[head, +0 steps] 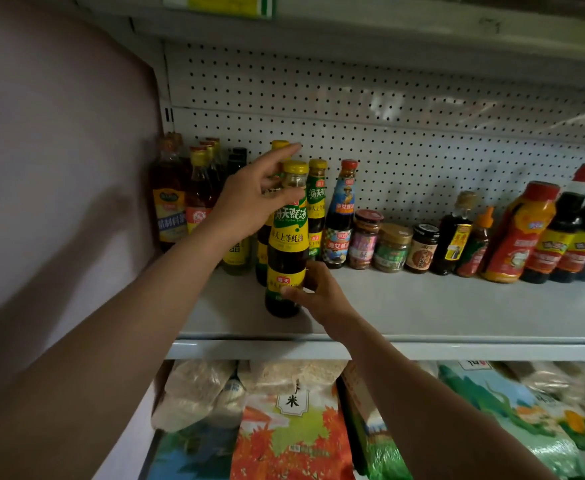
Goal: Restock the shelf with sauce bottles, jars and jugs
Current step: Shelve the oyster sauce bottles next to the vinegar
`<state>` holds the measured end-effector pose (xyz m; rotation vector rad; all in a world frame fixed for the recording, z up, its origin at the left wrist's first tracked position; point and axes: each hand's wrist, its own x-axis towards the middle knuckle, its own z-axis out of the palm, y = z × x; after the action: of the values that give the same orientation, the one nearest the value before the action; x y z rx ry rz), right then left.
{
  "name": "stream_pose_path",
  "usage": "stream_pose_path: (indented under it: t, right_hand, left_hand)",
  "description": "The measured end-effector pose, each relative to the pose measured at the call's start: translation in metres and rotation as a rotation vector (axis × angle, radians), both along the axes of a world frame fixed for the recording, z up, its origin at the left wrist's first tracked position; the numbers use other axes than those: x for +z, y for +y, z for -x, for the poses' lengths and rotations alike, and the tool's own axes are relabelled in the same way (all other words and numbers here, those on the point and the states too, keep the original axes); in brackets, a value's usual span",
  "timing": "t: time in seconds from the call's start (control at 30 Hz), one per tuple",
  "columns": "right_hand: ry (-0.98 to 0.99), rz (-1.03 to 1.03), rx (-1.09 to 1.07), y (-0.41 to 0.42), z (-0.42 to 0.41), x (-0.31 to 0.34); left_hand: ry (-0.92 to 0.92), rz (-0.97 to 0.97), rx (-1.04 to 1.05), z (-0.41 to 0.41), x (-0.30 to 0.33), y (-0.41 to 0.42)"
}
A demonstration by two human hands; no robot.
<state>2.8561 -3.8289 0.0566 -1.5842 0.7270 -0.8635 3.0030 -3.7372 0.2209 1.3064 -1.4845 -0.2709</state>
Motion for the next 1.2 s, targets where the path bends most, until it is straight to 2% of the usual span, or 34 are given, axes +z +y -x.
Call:
stream_pose_path:
  t: [0.37,0.83,1.03,1.2]
  right_hand:
    - [0.082,0.052,-0.053,-0.016,-0.02,-0.002]
    - [0.133,0.086,0.023,-0.019,-0.02,-0.002]
    - [0.144,0.09,0.068,-0.022,-0.021,0.001]
    - [0.154,0.119,0.09,-0.025,-0.021,0.001]
  left_hand:
    - [-0.052,-0.046,0.033,-0.019,0.012,-0.025]
    - [-0.315,-0.054,0.126,-0.029,0.024,-0.034]
    - [-0.355,-0.177,0.089,-0.033,0.037,-0.031]
    - [-0.438,-0.192,0.157,-0.024,0.044,-0.03]
